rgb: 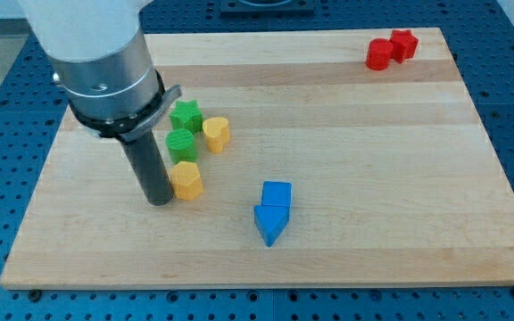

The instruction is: Push yellow hexagon to yellow heart

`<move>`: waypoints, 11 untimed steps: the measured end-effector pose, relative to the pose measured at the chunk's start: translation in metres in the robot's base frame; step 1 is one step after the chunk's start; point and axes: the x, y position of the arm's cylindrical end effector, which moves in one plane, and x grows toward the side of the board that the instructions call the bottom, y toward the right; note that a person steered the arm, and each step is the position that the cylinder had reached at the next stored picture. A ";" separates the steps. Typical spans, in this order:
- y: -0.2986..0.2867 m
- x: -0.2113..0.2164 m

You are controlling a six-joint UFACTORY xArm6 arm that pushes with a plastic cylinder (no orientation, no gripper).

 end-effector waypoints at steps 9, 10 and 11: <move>0.046 -0.003; 0.046 -0.003; 0.046 -0.008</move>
